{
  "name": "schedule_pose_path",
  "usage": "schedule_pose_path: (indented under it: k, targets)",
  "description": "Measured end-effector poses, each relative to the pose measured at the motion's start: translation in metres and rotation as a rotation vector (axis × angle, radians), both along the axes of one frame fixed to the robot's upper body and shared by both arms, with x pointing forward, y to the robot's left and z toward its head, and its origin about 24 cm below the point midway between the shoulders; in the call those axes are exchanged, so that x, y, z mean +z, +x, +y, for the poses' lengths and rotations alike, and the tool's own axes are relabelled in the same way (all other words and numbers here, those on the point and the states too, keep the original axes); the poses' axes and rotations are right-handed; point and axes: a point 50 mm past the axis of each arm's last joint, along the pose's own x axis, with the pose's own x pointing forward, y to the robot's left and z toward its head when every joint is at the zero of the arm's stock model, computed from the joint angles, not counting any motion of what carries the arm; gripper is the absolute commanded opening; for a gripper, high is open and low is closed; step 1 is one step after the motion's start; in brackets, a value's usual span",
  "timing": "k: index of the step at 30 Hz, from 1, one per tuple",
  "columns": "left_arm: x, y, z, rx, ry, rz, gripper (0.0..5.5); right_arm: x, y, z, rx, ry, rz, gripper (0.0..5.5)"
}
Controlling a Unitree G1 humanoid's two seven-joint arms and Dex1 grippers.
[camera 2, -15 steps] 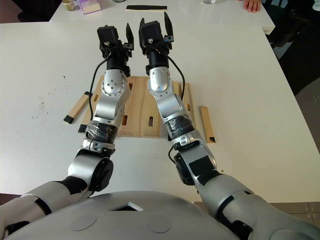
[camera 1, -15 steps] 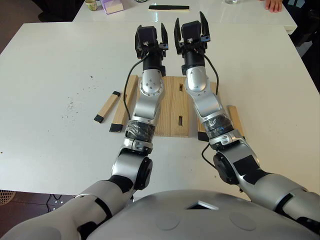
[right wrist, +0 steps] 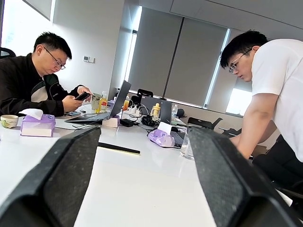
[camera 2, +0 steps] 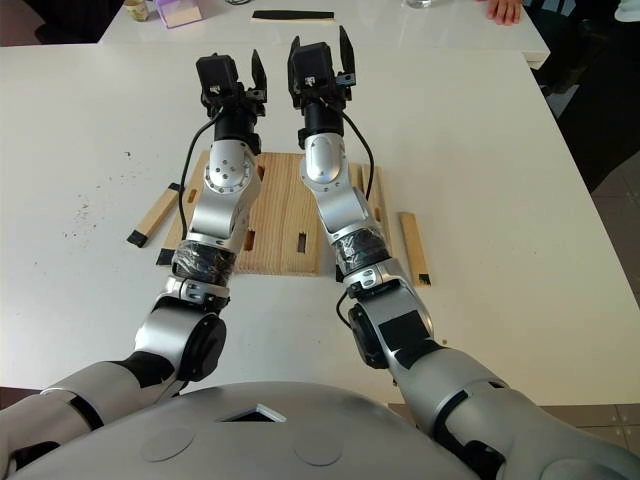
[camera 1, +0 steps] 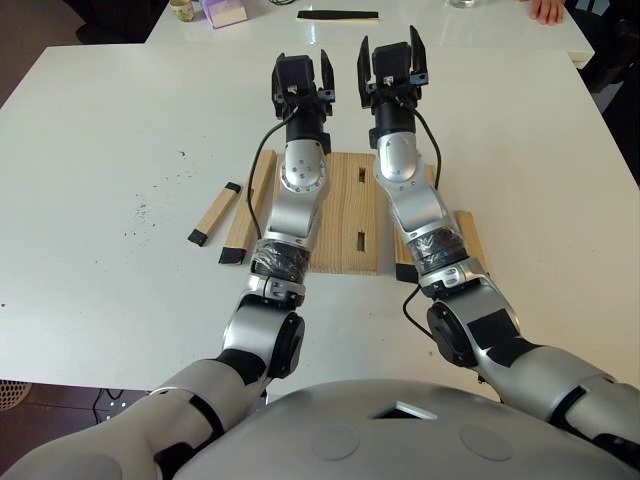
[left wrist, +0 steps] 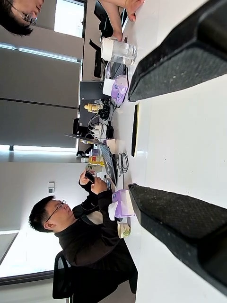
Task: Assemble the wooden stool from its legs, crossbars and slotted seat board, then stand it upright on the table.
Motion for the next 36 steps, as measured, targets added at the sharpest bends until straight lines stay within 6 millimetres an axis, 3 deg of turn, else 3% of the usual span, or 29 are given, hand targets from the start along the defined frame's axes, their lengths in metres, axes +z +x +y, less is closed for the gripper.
schedule_pose_path:
  k: [5,28,36]
  targets:
    - [0.002,0.0,-0.003,-0.015,0.014,-0.013,3.51,0.0,0.001,0.0,0.001,0.0,0.0,3.36]
    - [-0.004,0.001,-0.001,-0.01,0.012,0.0,3.51,-0.002,0.0,0.002,0.017,-0.002,-0.012,3.36]
    - [0.008,-0.002,0.006,0.022,0.008,-0.055,3.51,0.0,0.0,-0.001,0.017,0.023,-0.015,3.36]
